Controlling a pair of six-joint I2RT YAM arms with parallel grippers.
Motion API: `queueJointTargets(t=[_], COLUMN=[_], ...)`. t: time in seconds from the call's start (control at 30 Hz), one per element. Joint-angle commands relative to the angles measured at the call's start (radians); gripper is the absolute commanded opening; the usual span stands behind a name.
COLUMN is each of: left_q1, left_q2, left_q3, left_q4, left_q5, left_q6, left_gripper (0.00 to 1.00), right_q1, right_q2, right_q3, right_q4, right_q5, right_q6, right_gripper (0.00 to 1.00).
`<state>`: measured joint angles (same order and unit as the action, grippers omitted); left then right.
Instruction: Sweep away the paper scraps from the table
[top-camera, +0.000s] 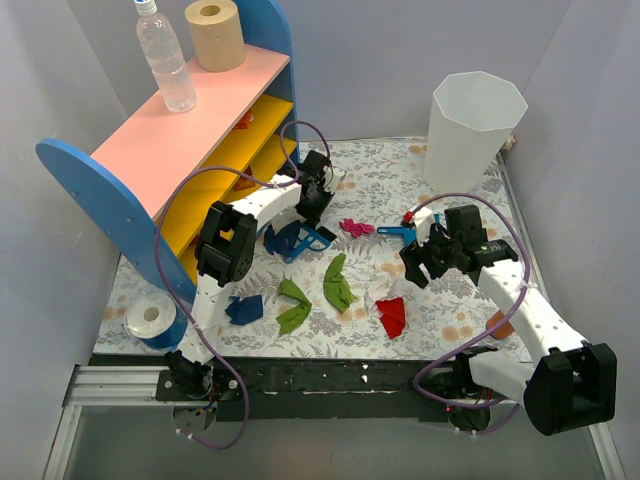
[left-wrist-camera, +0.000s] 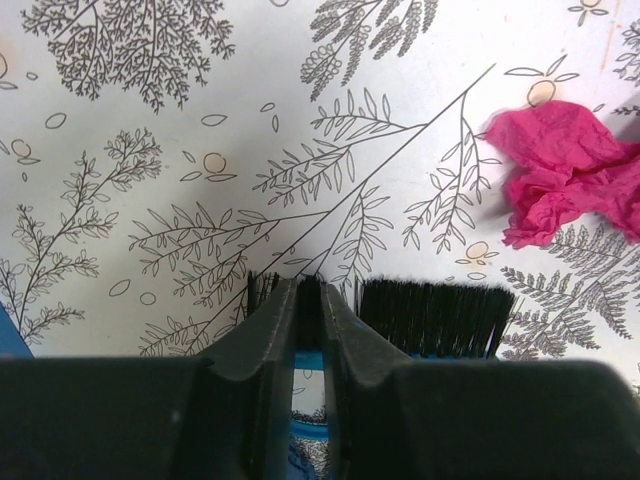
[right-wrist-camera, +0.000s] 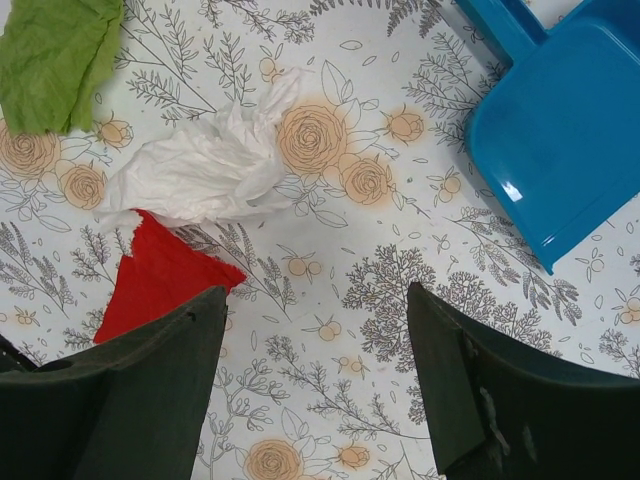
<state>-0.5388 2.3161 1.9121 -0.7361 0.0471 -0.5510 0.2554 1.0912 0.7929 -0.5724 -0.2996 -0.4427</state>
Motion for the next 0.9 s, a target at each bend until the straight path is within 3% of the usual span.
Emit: queueJointTargets(t=[0.0,0.1,0.63,0.87], left_q1=[0.003,0.002,-0.006,-0.01], left_q2=[0.009,0.011,-0.176,-0.332], left_q3=[0.018,0.037,0.128,0.024], left_q4=[-0.022,-0.022,-0.042,-0.036], left_q5=[0.028,0.039,0.212,0.338], left_q6=[0.019,0.031,0.091,0.095], left_gripper=[0.08,0.0,0.0,0.0], right_q1=[-0.005,-0.007,-0.004,-0.004], right_q2=[0.015,0.025,0.094,0.171], right_q3=[0.037,0.051,0.184,0.279], right_q4=[0.035,0.039,0.068,0.137], right_q5=[-0.03,-0.033,-0.102,-0.205], right_q6=[0.015,0.019,0.11,0.225], right_gripper=[0.8,0.8,0.8,0.83])
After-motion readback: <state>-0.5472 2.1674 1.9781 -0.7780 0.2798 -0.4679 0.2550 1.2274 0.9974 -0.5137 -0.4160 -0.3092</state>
